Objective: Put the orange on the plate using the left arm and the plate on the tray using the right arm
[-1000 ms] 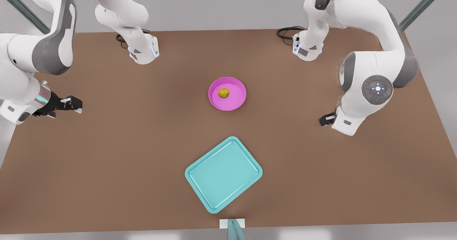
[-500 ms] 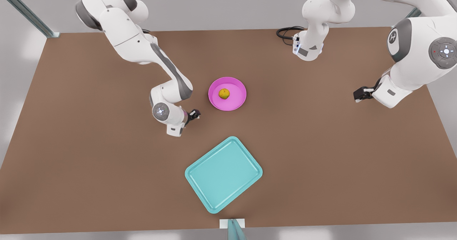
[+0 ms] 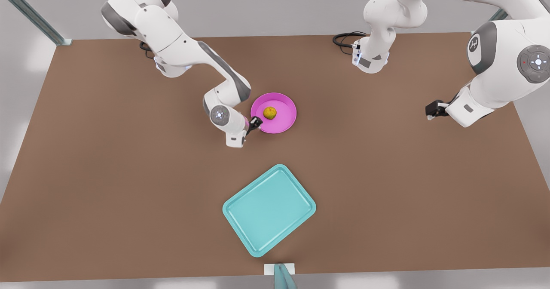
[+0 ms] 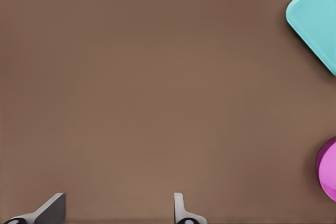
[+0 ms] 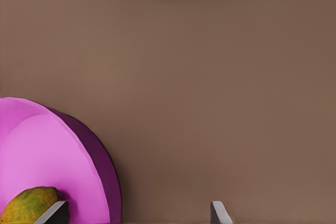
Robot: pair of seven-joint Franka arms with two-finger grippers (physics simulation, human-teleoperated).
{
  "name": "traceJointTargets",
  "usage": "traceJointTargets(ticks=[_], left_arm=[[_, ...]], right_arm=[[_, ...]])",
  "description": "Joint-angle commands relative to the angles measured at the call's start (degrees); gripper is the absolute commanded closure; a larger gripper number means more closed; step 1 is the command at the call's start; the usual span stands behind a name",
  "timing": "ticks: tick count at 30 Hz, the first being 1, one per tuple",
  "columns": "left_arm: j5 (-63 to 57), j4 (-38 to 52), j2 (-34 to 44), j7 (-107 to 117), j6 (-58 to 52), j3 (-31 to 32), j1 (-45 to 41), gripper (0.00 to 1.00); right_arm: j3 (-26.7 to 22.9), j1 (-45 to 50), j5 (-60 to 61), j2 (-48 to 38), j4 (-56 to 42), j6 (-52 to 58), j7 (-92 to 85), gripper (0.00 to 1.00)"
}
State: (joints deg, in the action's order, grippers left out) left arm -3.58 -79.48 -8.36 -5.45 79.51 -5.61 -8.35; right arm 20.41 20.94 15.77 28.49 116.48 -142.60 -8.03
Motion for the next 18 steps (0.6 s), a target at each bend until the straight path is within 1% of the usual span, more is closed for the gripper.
traceJointTargets(ticks=[1, 10, 11, 12, 18], left_arm=[[0.0, 0.0, 0.0, -5.6, -0.3, 0.0, 0.0, 0.00], [0.0, 0.0, 0.1, -5.6, -0.7, 0.0, 0.0, 0.00], [0.0, 0.1, 0.1, -5.6, -0.7, 0.0, 0.0, 0.00], [0.0, 0.1, 0.1, -5.6, -0.7, 0.0, 0.0, 0.00], [0.0, 0.0, 0.4, -5.6, -1.1, 0.0, 0.0, 0.00]], right_arm=[[0.6, 0.2, 0.1, 0.5, 0.0, -0.7, 1.9, 0.00], [1.3, 1.4, 0.0, 4.3, -0.9, -1.2, 1.5, 0.00], [1.3, 1.4, 0.0, 4.5, -0.9, -1.2, 1.5, 0.09], [1.3, 1.4, 0.0, 4.9, -0.9, -1.2, 1.5, 0.15], [1.9, 1.3, 0.0, 5.7, -1.0, -1.2, 1.4, 0.29]])
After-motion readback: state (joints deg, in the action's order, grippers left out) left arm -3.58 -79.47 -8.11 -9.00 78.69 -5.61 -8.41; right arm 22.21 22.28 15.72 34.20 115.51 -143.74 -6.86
